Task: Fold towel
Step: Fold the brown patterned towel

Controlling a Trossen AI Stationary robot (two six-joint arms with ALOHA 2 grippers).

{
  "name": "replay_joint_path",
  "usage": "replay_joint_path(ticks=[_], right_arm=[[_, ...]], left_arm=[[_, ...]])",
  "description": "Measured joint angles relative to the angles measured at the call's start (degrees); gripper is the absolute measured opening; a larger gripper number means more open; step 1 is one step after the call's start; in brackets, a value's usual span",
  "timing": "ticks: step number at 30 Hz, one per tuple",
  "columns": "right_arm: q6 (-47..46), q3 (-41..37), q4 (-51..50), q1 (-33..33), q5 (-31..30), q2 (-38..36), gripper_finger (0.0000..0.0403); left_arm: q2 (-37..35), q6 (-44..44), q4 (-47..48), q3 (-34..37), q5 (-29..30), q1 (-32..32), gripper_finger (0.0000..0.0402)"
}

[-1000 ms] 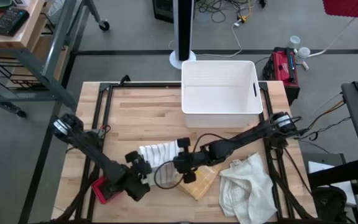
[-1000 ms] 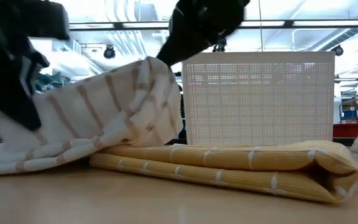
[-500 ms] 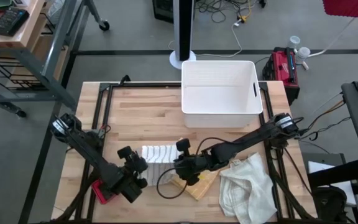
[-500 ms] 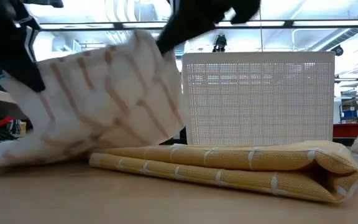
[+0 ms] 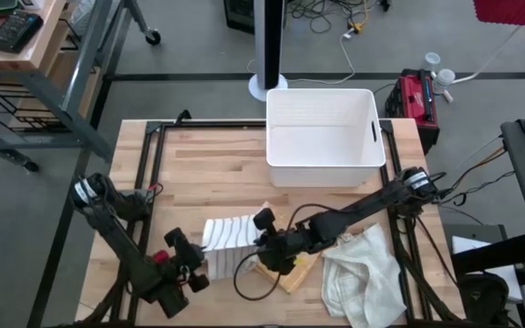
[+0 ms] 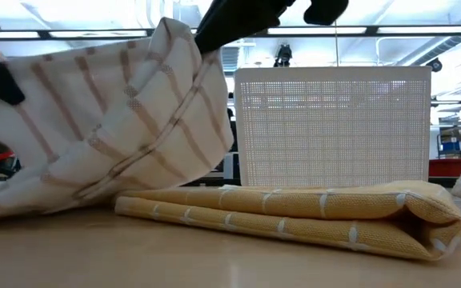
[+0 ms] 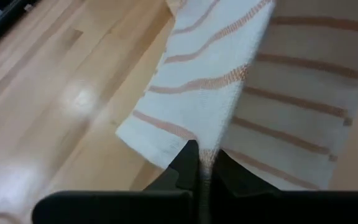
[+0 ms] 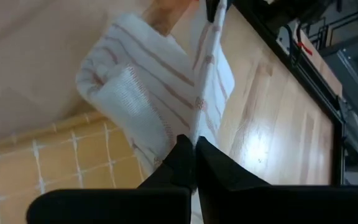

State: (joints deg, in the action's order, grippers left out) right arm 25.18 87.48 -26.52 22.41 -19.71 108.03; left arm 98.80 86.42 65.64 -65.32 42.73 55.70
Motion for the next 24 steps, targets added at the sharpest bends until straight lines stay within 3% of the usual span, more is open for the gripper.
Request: replay_joint_path(ticks=[4, 8, 14, 17, 24], right_arm=[[-0.20, -0.06, -1.78, 0.26, -2.70, 1.66, 0.0000], [-1.87, -0.04, -3.29, 0.91, -4.41, 5.97, 0.0000], [-3.06, 0.09, -3.79, 1.99, -15.33, 10.91, 0.0000], [-6.74, 0.11, -4.27, 1.93, -14.74, 11.01, 0.0000], [-11.85, -0.12, -4.25, 2.13, -7.09, 7.40, 0.0000]], left_arm=[[2.88, -7.45, -7.55, -0.04, -1.21, 0.09, 0.0000], [6.07, -5.64, -7.52, -0.96, -1.90, 0.25, 0.0000], [9.35, -2.80, -7.00, -3.01, -1.52, 1.23, 0.0000], [10.95, -3.95, -5.57, -5.96, -0.71, 1.94, 0.0000], [15.93, -4.45, -5.13, -10.24, -0.71, 3.02, 0.0000]])
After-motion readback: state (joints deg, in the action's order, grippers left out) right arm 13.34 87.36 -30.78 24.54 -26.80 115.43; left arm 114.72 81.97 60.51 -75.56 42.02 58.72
